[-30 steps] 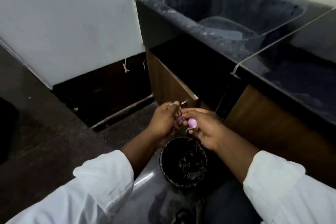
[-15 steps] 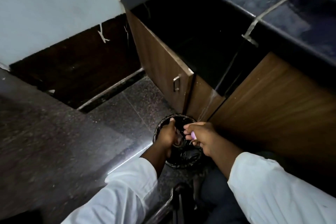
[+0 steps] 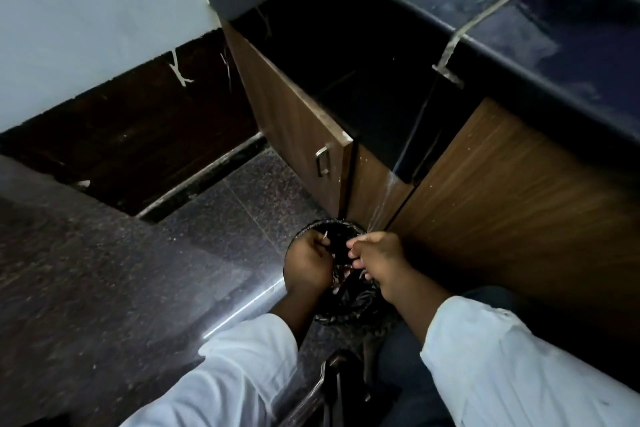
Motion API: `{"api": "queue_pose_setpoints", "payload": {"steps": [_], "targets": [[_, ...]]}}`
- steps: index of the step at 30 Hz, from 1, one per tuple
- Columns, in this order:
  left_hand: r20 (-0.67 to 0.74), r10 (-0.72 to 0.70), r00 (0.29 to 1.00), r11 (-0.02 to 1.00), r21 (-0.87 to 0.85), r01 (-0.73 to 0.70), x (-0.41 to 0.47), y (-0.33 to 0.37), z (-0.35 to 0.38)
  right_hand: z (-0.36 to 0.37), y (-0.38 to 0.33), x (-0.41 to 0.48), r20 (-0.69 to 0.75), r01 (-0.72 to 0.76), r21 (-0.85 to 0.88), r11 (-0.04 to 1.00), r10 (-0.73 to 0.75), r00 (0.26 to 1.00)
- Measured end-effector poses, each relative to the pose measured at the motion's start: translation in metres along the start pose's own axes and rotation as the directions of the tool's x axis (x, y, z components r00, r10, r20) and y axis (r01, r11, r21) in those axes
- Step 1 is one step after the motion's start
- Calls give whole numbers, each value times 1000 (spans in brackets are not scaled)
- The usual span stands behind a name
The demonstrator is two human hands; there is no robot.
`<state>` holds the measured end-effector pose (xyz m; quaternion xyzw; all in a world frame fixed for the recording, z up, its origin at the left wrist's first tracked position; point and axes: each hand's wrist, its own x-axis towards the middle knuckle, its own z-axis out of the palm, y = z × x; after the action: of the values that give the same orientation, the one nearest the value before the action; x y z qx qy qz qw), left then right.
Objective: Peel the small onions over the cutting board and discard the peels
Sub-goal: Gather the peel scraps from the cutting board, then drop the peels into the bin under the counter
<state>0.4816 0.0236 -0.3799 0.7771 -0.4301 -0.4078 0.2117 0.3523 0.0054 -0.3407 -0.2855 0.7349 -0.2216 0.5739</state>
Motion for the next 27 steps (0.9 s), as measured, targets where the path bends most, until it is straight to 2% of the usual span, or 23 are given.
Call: {"api": "queue_pose_setpoints", "payload": {"steps": [3, 7, 11, 16, 20, 23, 27], "targets": [[-53, 120, 991, 987, 114, -113, -11, 12, -5, -3, -2, -3, -41, 60, -15, 998, -60, 997], [-31, 287, 957, 915, 306, -264, -21, 25, -8, 0, -5, -2, -74, 129, -18, 991, -130, 989], [39, 279, 960, 799, 545, -254, -26, 36, -19, 1, -9, -5, -109, 147, 13, 989, -144, 983], [62, 348, 936, 764, 559, -321, -34, 38, -26, -3, -17, -18, -81, 168, 52, 984, -164, 983], [107, 463, 880, 808, 358, -469, -52, 58, -36, -8, -32, -38, -57, 212, 67, 975, -209, 976], [92, 491, 866, 788, 376, -487, -60, 74, -48, -15, -46, -57, -45, 254, 78, 964, -251, 967], [123, 576, 808, 656, 520, -547, -64, 89, -66, -33, -66, -92, 32, 259, 116, 959, -264, 964]]}}
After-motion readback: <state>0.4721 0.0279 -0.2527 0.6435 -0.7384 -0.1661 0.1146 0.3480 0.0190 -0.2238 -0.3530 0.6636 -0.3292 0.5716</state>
